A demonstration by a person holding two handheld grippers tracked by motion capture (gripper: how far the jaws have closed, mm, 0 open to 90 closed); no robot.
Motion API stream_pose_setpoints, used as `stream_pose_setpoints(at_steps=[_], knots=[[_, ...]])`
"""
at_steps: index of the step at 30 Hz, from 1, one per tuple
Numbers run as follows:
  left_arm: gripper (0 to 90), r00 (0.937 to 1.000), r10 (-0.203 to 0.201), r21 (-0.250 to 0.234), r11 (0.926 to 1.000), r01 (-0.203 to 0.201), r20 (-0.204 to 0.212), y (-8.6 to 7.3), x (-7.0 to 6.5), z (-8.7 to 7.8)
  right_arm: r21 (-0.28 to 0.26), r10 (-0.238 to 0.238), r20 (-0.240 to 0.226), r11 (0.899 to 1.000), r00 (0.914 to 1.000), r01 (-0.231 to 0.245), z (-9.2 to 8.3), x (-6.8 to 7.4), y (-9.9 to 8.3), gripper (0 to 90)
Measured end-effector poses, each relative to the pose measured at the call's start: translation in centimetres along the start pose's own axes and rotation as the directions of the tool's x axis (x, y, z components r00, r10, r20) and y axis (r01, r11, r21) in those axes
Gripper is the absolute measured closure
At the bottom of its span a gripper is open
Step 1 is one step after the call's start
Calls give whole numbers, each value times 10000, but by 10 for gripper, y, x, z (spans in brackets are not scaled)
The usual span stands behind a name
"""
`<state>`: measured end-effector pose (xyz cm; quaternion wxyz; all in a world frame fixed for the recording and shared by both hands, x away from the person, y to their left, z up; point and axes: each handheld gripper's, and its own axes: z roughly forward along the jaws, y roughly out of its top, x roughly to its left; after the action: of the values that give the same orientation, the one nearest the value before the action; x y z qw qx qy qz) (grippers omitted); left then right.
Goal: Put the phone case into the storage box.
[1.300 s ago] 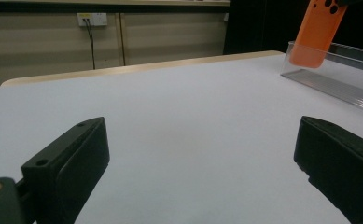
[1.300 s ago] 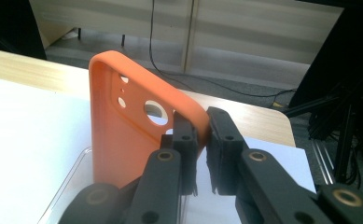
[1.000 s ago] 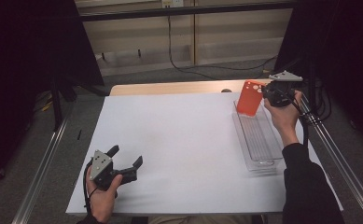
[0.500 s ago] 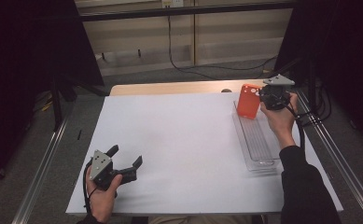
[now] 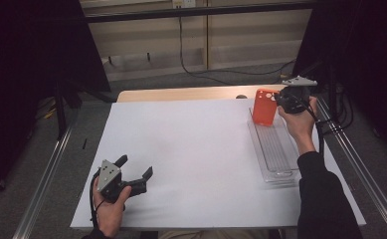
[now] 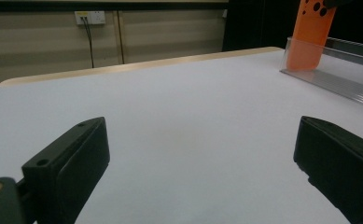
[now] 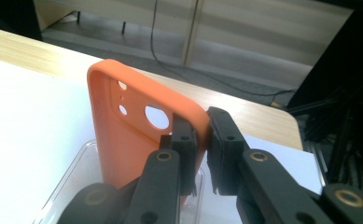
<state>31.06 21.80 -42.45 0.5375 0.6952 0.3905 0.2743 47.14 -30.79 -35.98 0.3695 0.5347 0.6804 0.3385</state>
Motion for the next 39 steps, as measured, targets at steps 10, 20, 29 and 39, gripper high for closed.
stream_pose_setpoints(at_steps=[10, 20, 29, 39], knots=[[33, 10000, -2, 91, 10000, 2, 47, -1, 0, 2, 76, 540, -214, 9985, 9983, -538, 10, -6, 3, 821], [37, 10000, -19, 27, 10000, 19, 51, 0, 1, 0, 49, 563, -411, 9984, 9976, -561, 18, -2, 9, 822], [36, 10000, 32, 85, 10000, -32, 59, 0, 1, 1, 61, 811, -265, 9967, 9964, -809, 22, -5, 6, 821], [36, 10000, 43, 40, 10000, -43, 62, 0, 0, 1, 198, 1356, -311, 9906, 9903, -1350, 23, -10, 3, 818]])
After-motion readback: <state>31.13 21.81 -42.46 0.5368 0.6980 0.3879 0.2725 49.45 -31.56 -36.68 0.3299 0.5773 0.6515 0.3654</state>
